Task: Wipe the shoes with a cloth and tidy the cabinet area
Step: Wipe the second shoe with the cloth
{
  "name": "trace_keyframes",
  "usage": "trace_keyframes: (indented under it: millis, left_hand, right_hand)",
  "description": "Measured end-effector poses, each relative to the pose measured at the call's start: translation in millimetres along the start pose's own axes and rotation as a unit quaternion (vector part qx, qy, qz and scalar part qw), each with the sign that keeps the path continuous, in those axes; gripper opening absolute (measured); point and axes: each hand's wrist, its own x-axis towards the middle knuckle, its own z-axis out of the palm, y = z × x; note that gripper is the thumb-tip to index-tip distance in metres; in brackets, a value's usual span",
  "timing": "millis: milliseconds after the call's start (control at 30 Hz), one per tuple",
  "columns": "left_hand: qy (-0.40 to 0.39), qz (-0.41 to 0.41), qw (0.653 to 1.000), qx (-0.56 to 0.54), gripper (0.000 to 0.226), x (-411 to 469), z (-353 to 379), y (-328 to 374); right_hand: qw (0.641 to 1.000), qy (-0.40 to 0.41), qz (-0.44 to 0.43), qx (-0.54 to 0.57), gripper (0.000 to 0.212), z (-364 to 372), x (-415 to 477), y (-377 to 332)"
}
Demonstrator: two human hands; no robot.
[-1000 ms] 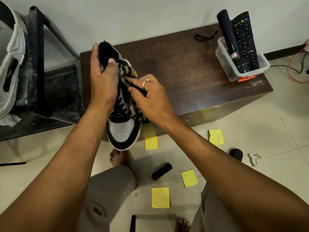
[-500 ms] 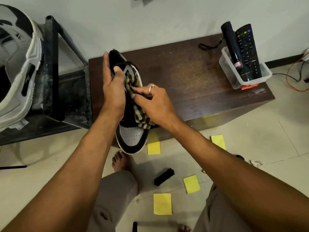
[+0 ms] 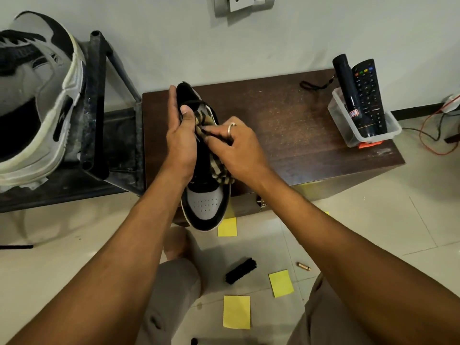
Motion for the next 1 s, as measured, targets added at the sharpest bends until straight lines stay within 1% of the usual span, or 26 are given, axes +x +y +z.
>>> trace_keyframes:
  millis: [67, 133, 200, 333, 467, 633, 733, 800, 833, 867, 900, 933, 967, 1000]
  left_hand:
    - [-0.008, -0.003, 1.000, -0.009, 0.052, -0.1, -0.1, -1.5]
    - [-0.020, -0.006, 1.000, 0.001, 0.052, -1.7, 0.0, -1.3]
    - [-0.021, -0.008, 1.000, 0.004, 0.053, -1.2, -0.9, -1.9]
    - [-0.026, -0.010, 0.999, 0.017, 0.060, 1.4, -2.5, -1.7]
    - [-0.012, 0.002, 1.000, 0.010, 0.063, -0.5, -2.1, -2.3]
    - [-0.003, 0.000, 0.999, 0.046, 0.065, -0.1, 0.5, -3.4]
    - [-0.007, 0.003, 0.999, 0.034, 0.062, 0.7, 0.9, -2.4]
    - [-0.011, -0.002, 1.000, 0.019, 0.060, 1.6, -0.2, -2.6]
    - [-0.012, -0.006, 1.000, 0.012, 0.061, 2.1, -0.9, -2.2]
    - [-0.014, -0.008, 1.000, 0.006, 0.062, 3.1, -1.7, -2.9]
    - [-0.014, -0.011, 1.000, 0.004, 0.063, 3.0, -1.8, -2.3]
    - [-0.014, -0.011, 1.000, 0.004, 0.061, 3.4, -2.3, -2.7]
    - [-0.012, -0.013, 1.000, 0.007, 0.059, 3.1, -2.0, -2.3]
    - [-0.012, -0.012, 1.000, 0.007, 0.058, 3.3, -2.1, -3.1]
  right_hand:
    - [0.999, 0.044, -0.018, -0.021, 0.026, 5.9, 13.6, 0.8]
    - [0.995, 0.086, -0.014, -0.050, 0.028, 11.4, 27.6, 0.8]
    - [0.994, 0.093, 0.007, -0.058, 0.029, 13.6, 39.0, 0.7]
    - [0.995, 0.078, 0.050, -0.038, 0.030, 11.0, 42.8, -1.2]
    - [0.996, -0.038, 0.057, -0.064, 0.031, 0.4, 26.6, 0.3]
    - [0.974, -0.185, 0.062, -0.110, 0.028, -33.1, -6.6, 4.5]
    - [0.958, -0.243, 0.077, -0.127, 0.024, -43.5, -5.2, 1.6]
    - [0.955, -0.255, 0.094, -0.119, 0.021, -46.6, -1.0, 2.0]
    - [0.963, -0.232, 0.102, -0.095, 0.022, -47.0, -0.1, 1.8]
    - [0.976, -0.178, 0.110, -0.058, 0.024, -45.7, 0.6, 3.9]
    - [0.987, -0.103, 0.124, -0.012, 0.027, -43.2, 1.4, 5.2]
    - [0.990, -0.033, 0.136, 0.026, 0.029, -39.3, 3.8, 7.3]
    - [0.990, 0.009, 0.136, 0.038, 0.030, -33.7, 7.8, 8.0]
    - [0.991, 0.017, 0.127, 0.024, 0.030, -26.9, 12.8, 7.8]
